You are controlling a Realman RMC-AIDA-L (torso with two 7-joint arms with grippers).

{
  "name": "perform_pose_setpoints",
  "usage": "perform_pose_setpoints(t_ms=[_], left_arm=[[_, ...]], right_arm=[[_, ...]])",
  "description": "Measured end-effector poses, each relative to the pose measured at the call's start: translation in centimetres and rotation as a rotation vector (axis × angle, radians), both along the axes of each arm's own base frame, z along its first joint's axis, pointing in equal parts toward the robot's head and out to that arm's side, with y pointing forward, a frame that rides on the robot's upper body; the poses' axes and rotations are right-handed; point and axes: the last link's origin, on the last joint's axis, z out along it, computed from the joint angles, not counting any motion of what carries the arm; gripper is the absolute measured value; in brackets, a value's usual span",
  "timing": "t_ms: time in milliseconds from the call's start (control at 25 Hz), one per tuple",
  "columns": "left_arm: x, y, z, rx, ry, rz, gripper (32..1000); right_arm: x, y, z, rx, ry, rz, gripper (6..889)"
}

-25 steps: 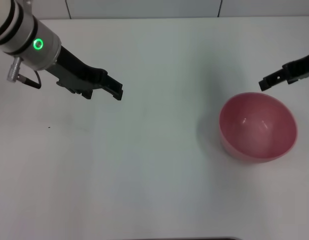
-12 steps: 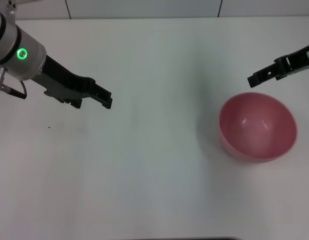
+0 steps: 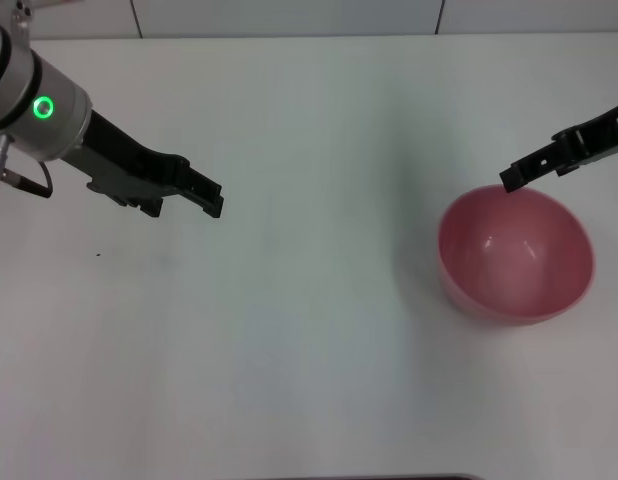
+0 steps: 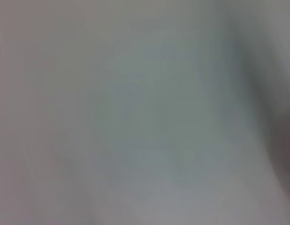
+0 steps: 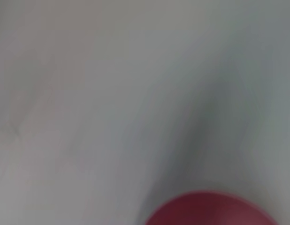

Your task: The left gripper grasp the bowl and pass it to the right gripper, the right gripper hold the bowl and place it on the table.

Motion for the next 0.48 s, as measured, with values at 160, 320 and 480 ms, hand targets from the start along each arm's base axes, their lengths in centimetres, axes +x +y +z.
perform_pose_setpoints(t_ms=[160, 320, 480], left_arm=[[0.0, 0.0, -0.01, -0.001, 0.001, -0.002, 861], [0.06, 0.04, -0.03, -0.002, 0.0, -0.005, 861], [0.03, 0.13, -0.03, 0.002, 0.0, -0.007, 861]], right_arm=[[-0.13, 0.05, -0.01, -0.002, 0.0, 0.003, 862], [-0.18, 0.08, -0.06, -0.003, 0.002, 0.004, 859], [-0.19, 0.16, -0.11, -0.001, 0.004, 0.007, 857]])
